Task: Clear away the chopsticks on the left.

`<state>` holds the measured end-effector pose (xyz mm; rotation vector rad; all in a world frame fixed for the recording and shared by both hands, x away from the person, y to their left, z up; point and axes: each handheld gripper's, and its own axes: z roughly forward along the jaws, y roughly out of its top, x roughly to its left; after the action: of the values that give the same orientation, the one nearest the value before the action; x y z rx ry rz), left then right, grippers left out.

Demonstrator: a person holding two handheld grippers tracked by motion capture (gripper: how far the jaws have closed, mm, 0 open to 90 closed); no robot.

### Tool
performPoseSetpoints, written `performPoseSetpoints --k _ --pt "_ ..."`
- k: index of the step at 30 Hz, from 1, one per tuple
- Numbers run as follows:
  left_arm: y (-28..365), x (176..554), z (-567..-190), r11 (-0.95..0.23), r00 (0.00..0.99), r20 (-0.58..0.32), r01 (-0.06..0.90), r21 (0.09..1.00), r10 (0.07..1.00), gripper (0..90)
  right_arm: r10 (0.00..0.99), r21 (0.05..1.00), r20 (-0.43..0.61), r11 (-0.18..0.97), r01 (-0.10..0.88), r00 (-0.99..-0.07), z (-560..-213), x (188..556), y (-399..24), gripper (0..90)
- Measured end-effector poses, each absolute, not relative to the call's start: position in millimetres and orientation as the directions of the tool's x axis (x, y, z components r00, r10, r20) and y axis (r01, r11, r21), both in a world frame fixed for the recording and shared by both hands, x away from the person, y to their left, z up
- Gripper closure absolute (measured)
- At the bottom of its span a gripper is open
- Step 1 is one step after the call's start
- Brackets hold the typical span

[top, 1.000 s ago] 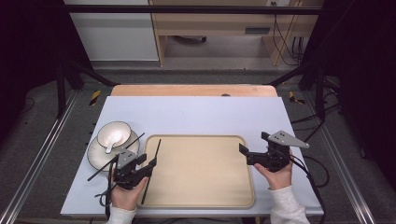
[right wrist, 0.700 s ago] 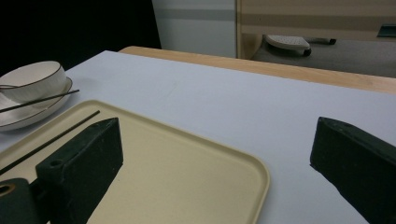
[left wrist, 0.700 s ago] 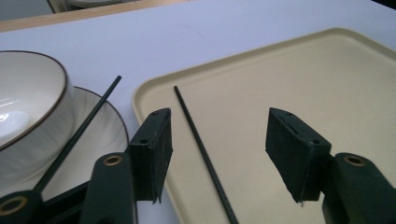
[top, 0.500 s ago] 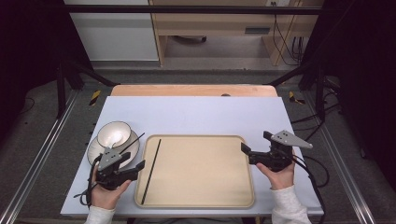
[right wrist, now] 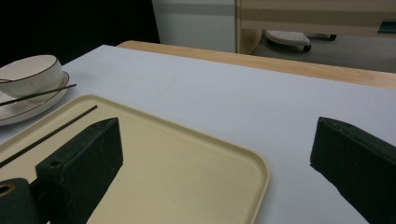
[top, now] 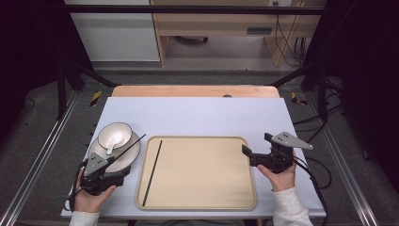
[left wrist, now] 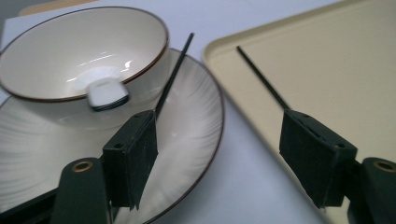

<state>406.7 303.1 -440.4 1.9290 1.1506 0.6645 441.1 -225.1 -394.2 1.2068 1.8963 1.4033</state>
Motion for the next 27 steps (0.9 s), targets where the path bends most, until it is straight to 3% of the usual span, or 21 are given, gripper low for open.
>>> performPoseSetpoints --k 12,27 --pt "320 426 -450 -0.313 0.413 0.087 0.522 0.794 0.907 45.9 0.862 0.927 0.121 0.079 0.366 -0.492 -395 441 -226 2.7" --pt "325 438 -455 -0.364 0.438 0.111 0.55 0.752 0.892 70.0 0.862 0.923 0.112 0.094 0.372 -0.494 -397 443 -224 2.8"
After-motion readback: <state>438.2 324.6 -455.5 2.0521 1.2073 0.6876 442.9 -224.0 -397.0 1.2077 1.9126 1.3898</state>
